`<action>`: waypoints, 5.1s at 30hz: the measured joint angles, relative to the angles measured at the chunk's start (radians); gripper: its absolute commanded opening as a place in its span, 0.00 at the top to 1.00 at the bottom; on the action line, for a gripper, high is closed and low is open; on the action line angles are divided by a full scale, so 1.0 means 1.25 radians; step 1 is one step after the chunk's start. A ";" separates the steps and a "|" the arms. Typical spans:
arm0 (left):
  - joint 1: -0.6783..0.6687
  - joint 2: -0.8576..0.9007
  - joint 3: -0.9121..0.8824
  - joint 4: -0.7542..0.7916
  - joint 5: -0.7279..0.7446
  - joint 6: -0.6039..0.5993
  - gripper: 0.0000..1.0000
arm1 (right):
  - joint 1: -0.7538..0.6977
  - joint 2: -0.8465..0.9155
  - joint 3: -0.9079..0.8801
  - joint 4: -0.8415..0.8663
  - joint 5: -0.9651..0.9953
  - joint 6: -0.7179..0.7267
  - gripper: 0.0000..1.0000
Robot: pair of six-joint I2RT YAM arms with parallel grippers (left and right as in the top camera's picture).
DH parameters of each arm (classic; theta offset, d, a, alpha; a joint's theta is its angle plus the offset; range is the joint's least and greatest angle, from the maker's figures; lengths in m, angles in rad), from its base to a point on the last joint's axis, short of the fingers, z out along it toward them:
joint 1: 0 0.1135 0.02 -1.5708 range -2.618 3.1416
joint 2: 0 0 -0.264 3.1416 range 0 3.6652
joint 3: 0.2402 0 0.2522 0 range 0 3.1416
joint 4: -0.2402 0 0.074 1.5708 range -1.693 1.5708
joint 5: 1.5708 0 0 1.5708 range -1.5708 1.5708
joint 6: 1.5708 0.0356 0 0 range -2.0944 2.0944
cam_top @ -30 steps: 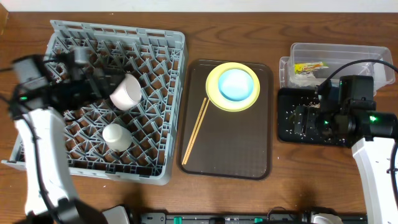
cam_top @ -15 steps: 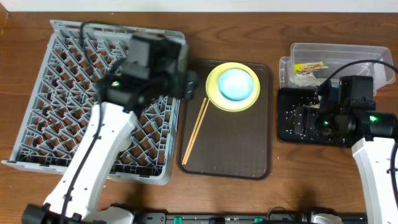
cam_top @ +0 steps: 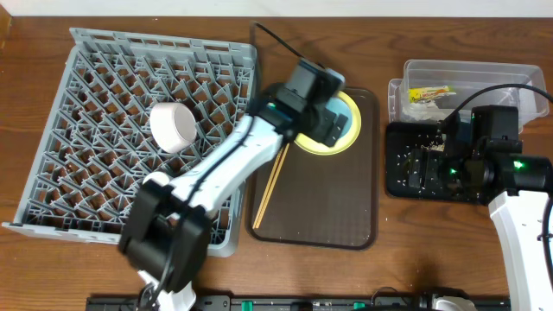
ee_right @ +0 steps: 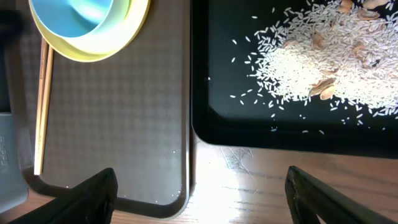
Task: Sort waste into correct bins and load items into the dishwasher
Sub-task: 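Reach the left gripper to the blue bowl on the yellow plate and grasp it, then carry the blue bowl to the rack with the left gripper and release, then move the left gripper to the wooden chopsticks on the tray and grasp one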
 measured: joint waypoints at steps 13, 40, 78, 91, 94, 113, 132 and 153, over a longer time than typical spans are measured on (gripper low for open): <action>-0.046 0.146 0.000 0.052 -0.021 0.004 0.32 | 0.000 0.000 0.000 -0.004 0.000 0.000 0.16; -0.046 0.148 -0.001 0.008 -0.138 0.003 0.90 | 0.000 0.000 0.000 -0.010 0.000 0.000 0.16; 0.541 -0.154 -0.008 -0.079 0.660 -0.001 0.94 | 0.000 0.000 0.000 -0.016 0.000 0.000 0.17; 0.649 0.029 -0.008 -0.031 0.932 -0.057 0.94 | 0.000 0.000 0.000 -0.026 0.000 0.000 0.17; 0.669 0.069 -0.008 -0.020 0.962 -0.079 0.94 | 0.000 0.000 0.000 -0.026 0.000 0.000 0.18; 0.818 0.123 -0.008 -0.023 0.968 -0.131 0.46 | 0.000 0.000 0.000 -0.027 0.000 0.000 0.17; 0.798 -0.104 -0.009 -0.161 0.777 -0.144 0.17 | 0.000 0.000 0.000 -0.027 0.000 0.000 0.17; 0.174 -0.304 -0.081 -0.473 0.006 -0.339 0.04 | 0.000 0.000 0.000 -0.024 0.000 0.000 0.17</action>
